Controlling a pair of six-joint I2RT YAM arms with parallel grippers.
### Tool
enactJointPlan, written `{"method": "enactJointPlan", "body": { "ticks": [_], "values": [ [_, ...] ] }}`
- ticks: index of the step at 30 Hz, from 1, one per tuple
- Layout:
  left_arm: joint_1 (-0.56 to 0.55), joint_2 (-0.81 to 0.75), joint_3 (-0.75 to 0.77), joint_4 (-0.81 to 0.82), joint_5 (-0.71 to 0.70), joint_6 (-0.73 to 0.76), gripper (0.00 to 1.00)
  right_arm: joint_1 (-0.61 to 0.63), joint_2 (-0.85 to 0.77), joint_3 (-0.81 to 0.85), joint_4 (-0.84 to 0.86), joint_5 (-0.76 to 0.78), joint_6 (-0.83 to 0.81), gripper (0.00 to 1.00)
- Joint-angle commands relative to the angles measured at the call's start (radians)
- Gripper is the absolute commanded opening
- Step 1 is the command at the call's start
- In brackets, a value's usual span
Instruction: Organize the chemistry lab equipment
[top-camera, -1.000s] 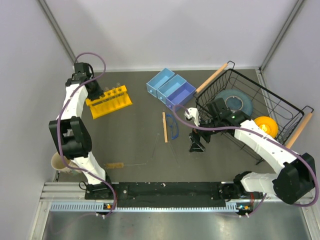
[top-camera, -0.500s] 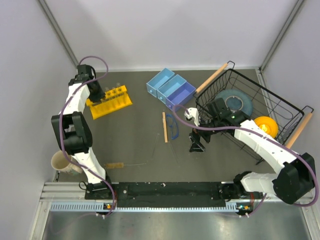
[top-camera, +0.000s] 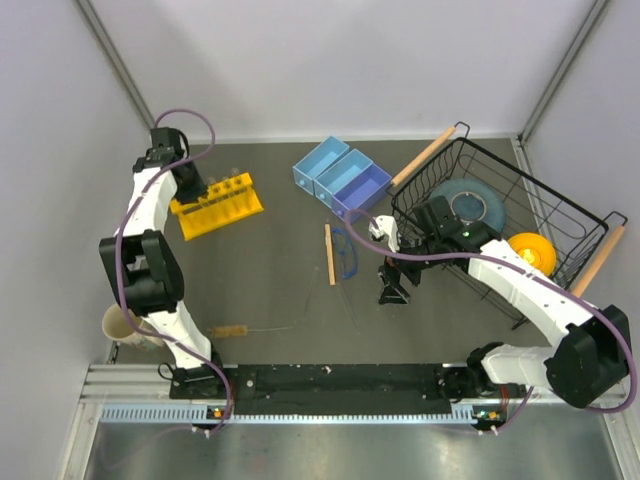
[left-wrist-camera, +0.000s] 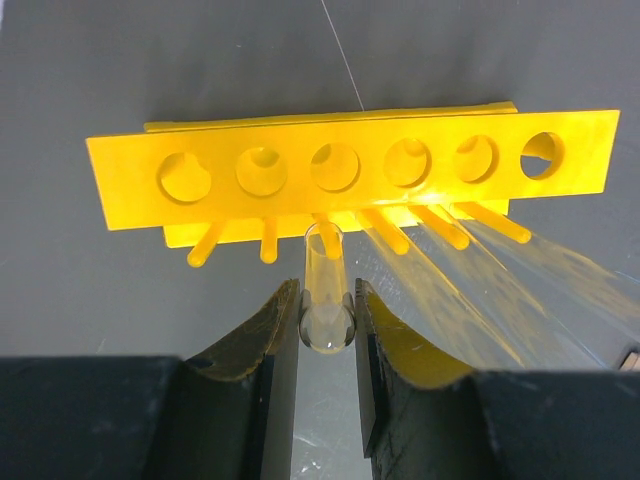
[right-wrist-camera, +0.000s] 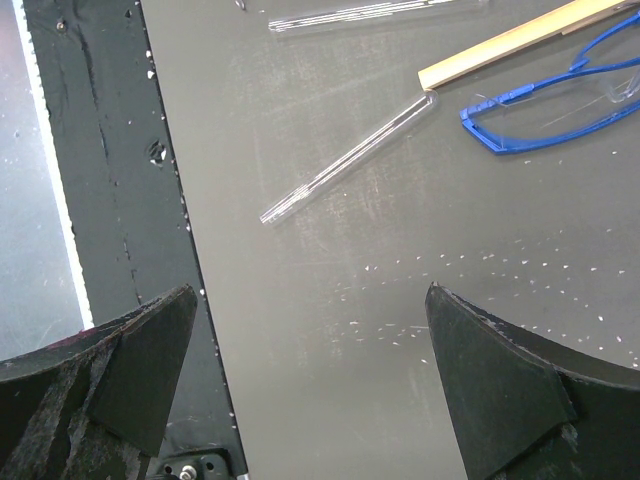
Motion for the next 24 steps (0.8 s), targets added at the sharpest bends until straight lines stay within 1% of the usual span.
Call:
{"method": "enactJointPlan", "body": {
  "ticks": [1, 10, 14, 16, 18, 19, 21, 24],
  "values": [
    [0.006, -0.088, -0.014, -0.016, -0.04, 0.023, 0.1, -0.007, 0.007, 0.008, 0.009, -0.031, -0.007, 0.99],
    [0.007, -0.022, 0.024, -0.017, -0.014, 0.017, 0.11, -0.007, -0.005, 0.004, 0.006, -0.022, -0.007, 0.99],
    [0.006, 0.021, 0.035, -0.017, -0.014, 0.02, 0.13, -0.007, -0.005, 0.002, 0.006, -0.02, -0.007, 0.99],
    [0.007, 0.036, 0.038, -0.017, -0.012, 0.019, 0.22, -0.007, -0.005, 0.002, 0.006, -0.019, -0.007, 0.99],
    [0.007, 0.039, 0.038, -0.017, -0.012, 0.017, 0.26, -0.009, -0.004, 0.002, 0.003, -0.018, -0.009, 0.99],
    [0.006, 0.039, 0.037, -0.016, -0.011, 0.017, 0.31, -0.007, -0.004, 0.002, 0.005, -0.017, -0.007, 0.99],
    [0.007, 0.035, 0.037, -0.017, -0.012, 0.014, 0.36, -0.007, -0.004, 0.002, 0.005, -0.017, -0.009, 0.99],
    [0.006, 0.012, 0.037, -0.02, -0.017, 0.012, 0.48, -0.007, -0.002, 0.008, 0.001, -0.012, -0.007, 0.99]
  ]
}}
